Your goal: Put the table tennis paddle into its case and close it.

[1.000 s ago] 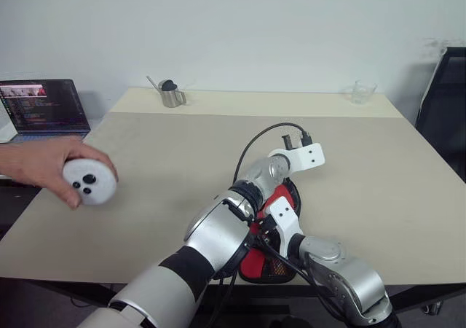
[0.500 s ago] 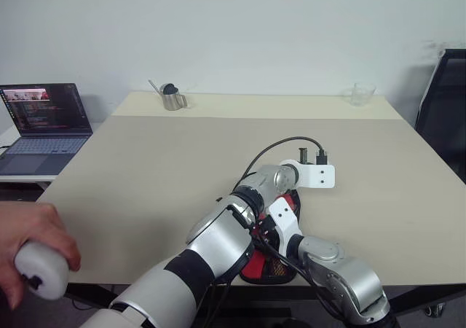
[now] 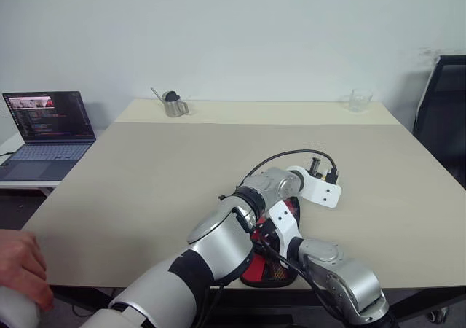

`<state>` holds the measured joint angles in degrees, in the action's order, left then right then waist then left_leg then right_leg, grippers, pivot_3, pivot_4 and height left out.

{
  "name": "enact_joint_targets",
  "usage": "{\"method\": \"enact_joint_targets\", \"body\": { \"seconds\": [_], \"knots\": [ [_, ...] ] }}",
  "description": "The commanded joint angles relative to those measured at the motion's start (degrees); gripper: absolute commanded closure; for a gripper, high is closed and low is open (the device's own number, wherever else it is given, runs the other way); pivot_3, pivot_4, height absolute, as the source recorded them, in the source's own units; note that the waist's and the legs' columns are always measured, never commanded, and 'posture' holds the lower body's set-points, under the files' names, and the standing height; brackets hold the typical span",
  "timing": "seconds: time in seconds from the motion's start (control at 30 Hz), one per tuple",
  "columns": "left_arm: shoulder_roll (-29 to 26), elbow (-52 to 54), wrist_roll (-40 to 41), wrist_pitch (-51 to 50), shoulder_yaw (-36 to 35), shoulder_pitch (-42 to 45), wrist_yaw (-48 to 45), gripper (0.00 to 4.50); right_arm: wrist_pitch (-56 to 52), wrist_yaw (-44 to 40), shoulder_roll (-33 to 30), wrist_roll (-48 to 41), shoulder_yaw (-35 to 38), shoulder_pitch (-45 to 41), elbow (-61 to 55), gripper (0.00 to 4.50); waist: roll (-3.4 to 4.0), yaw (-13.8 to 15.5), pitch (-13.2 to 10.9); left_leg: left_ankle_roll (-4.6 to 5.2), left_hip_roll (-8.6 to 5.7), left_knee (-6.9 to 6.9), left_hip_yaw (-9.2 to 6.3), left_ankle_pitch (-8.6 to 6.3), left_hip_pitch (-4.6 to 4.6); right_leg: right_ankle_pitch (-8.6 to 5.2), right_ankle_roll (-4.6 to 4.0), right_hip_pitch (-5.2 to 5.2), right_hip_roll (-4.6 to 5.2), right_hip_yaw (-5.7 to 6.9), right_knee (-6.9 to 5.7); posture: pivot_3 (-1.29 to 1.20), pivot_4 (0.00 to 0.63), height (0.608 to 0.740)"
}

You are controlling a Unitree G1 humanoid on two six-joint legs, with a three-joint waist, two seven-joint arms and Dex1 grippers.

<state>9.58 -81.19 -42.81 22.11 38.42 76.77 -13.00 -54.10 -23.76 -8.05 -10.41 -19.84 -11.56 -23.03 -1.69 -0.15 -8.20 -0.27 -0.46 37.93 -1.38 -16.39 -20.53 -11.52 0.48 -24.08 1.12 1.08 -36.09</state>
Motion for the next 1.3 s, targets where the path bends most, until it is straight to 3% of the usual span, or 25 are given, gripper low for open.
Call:
{"method": "enact_joint_targets", "body": {
  "seconds": [0.03, 0.2, 0.5, 0.63, 0.87, 1.03, 1.2, 1.3],
  "knots": [
    [13.6, 3.2, 0.5, 2.1, 1.2, -5.0, 1.6, 4.37, -1.8, -0.5, 1.4, -1.1, -1.8, -2.4, 5.6, 1.8, 0.06, 0.0, 0.1, 0.01, 0.0, -0.01, 0.0, -0.01, 0.0, 0.0, 0.0, 0.0, 0.0, -0.01, 0.01, 0.0, 0.15, 0.74],
    [12.1, 3.1, 3.1, 0.1, -2.0, -4.4, 0.9, 4.37, -0.9, -1.5, 1.4, -0.9, -1.8, -3.4, 7.1, 1.8, 0.06, 0.0, 0.1, 0.02, 0.0, 0.0, -0.01, -0.01, 0.02, -0.01, 0.01, 0.0, 0.0, -0.02, 0.01, 0.0, 0.15, 0.74],
    [8.0, 3.1, 4.9, -2.6, -5.9, -2.2, 0.3, 1.31, 2.4, -4.2, 0.4, 0.0, -1.1, -5.5, 11.5, 1.8, 0.03, -0.9, 0.1, 0.02, 0.06, 0.0, -0.01, -0.01, 0.12, 0.01, 0.03, 0.03, -0.05, -0.05, -0.02, 0.0, 0.15, 0.74],
    [4.0, 3.5, 10.9, -3.9, -12.8, -1.8, -4.1, 1.31, 5.0, -5.6, -0.6, 0.2, 0.1, -7.4, 14.6, 1.8, -0.01, -1.7, 0.0, 0.03, 0.06, 0.0, -0.03, -0.01, 0.17, 0.05, 0.1, 0.05, -0.05, -0.06, -0.03, 0.0, 0.15, 0.74],
    [-1.7, 7.7, 28.3, -7.4, -29.0, -3.2, -23.2, 1.31, 11.1, -8.1, -2.5, -0.8, 4.2, -13.1, 21.9, 1.8, -0.05, -1.8, -0.3, 0.04, 0.01, 0.06, 0.04, 0.0, 0.31, 0.13, 0.21, 0.03, -0.06, -0.08, -0.04, 0.0, 0.15, 0.74],
    [-6.5, 12.0, 31.1, -7.8, -30.7, -5.6, -28.4, 1.31, 13.7, -10.3, -4.8, -2.0, 6.6, -16.9, 25.8, 1.8, 0.03, -1.6, -0.7, 0.04, 0.0, 0.04, 0.02, 0.0, -0.25, 0.16, 0.18, -0.41, -0.08, -0.2, -0.01, 0.0, 0.15, 0.74],
    [-14.4, 20.2, 30.7, -9.7, -29.1, -10.8, -32.5, 1.31, 13.1, -20.7, -10.7, -8.8, 9.3, -19.7, 20.4, 1.8, 0.19, -1.6, -0.9, 0.13, -0.07, 0.05, 0.04, -0.06, -0.31, 0.2, 0.11, -0.52, -0.02, -0.31, 0.03, 0.0, 0.15, 0.74],
    [-19.8, 30.3, 35.7, -12.5, -32.6, -15.3, -36.2, 1.31, 10.0, -24.5, -16.1, -14.4, 14.9, -22.2, 17.2, 1.8, 0.24, -1.7, -1.2, 0.18, -0.09, 0.1, 0.11, -0.08, -0.29, 0.19, 0.18, -0.51, 0.03, -0.32, 0.02, 0.0, 0.15, 0.74]
  ]
}}
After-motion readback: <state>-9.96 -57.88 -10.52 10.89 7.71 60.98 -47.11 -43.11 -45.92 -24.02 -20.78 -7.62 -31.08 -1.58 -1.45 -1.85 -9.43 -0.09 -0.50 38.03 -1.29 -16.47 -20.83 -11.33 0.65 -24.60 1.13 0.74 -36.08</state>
